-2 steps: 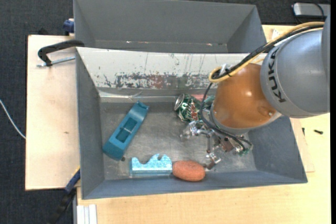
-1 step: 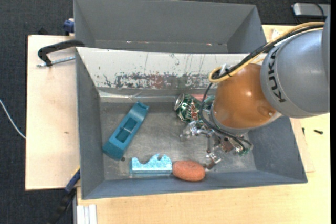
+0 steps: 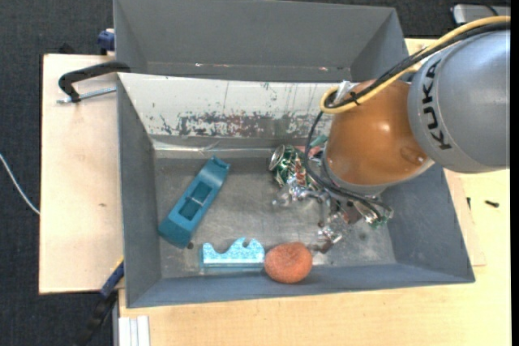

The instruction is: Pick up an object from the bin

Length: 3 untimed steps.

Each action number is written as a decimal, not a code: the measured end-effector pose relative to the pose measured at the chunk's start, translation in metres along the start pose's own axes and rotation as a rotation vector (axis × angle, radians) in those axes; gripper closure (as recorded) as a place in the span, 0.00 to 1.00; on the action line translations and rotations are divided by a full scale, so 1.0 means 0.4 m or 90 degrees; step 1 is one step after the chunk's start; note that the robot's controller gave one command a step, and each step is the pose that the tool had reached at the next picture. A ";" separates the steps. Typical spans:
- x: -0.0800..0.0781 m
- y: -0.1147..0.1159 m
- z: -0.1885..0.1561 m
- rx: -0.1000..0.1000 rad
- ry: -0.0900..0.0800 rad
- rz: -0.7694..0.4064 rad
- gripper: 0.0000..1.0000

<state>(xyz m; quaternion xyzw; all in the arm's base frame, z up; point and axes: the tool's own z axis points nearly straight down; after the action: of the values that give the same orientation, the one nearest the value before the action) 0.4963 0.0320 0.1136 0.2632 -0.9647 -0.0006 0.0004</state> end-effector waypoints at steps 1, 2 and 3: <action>-0.057 0.091 0.099 0.002 -0.003 0.148 1.00; -0.057 0.092 0.099 0.002 -0.003 0.148 1.00; -0.049 0.092 -0.015 0.000 0.001 0.136 1.00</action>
Offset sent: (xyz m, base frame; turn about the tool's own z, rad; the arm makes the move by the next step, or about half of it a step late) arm 0.0000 0.0000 0.0000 0.0000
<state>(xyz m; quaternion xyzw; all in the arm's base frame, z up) 0.4946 0.0737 0.1195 0.1590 -0.9873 -0.0006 0.0013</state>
